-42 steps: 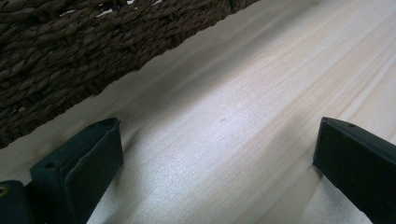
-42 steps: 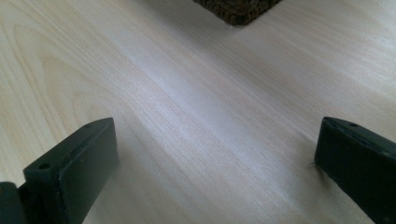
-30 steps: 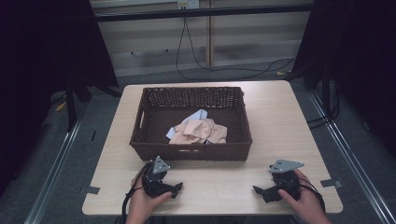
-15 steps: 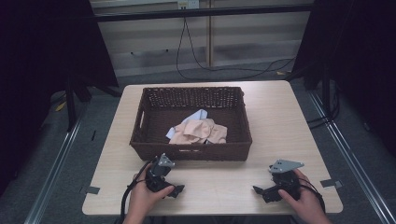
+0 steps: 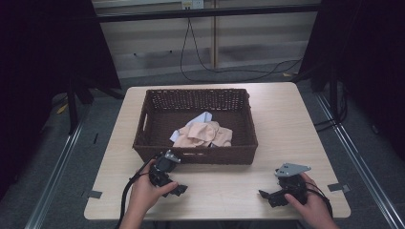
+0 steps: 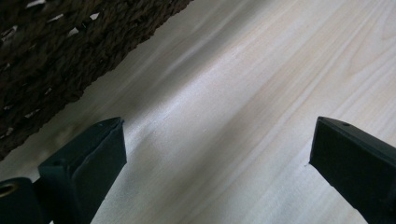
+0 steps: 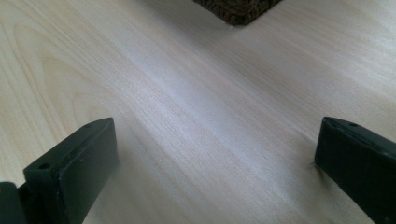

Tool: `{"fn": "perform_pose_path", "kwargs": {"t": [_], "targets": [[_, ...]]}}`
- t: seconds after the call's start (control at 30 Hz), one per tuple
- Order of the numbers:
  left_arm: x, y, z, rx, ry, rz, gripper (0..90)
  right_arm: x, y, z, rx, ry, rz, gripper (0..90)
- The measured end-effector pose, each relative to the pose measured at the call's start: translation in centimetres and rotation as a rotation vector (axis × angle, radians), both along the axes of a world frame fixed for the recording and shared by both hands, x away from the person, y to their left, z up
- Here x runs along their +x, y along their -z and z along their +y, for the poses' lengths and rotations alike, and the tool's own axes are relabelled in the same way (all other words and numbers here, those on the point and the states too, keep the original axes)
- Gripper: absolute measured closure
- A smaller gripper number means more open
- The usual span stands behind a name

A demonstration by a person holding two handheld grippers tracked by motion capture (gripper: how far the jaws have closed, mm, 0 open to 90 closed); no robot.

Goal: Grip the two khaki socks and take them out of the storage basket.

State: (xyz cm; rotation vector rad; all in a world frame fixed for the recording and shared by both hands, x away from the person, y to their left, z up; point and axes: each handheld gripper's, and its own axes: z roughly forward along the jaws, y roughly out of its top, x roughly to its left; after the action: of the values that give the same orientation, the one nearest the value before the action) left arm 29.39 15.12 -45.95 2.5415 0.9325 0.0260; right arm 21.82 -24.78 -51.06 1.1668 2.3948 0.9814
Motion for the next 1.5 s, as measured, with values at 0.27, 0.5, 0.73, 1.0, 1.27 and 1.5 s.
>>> {"fn": "perform_pose_path", "kwargs": {"t": [0.27, 0.5, 0.73, 1.0, 1.27, 1.5], "targets": [[0.6, -1.1, -0.5, 0.025, 0.056, 0.051, 2.0, 0.0, 0.0, 0.0, 0.000, 0.000, 0.000, 0.0], [1.2, -2.4, -0.8, 0.027, 0.074, 0.087, 2.1, 0.0, 0.0, 0.0, 0.000, 0.000, 0.000, 0.0], [2.0, -4.1, -1.3, 0.033, 0.101, 0.116, 2.7, 0.0, 0.0, 0.0, 0.000, 0.000, 0.000, 0.0], [2.6, -5.8, -1.5, 0.033, 0.130, 0.152, 2.8, 0.0, 0.0, 0.0, 0.000, 0.000, 0.000, 0.0], [3.2, -8.0, -1.1, 0.045, 0.129, 0.159, 2.9, 0.0, 0.0, 0.0, 0.000, 0.000, 0.000, 0.0], [4.1, -9.8, -1.3, 0.032, 0.123, 0.170, 2.9, 0.0, 0.0, 0.0, -0.001, 0.000, 0.000, 0.0]]}}
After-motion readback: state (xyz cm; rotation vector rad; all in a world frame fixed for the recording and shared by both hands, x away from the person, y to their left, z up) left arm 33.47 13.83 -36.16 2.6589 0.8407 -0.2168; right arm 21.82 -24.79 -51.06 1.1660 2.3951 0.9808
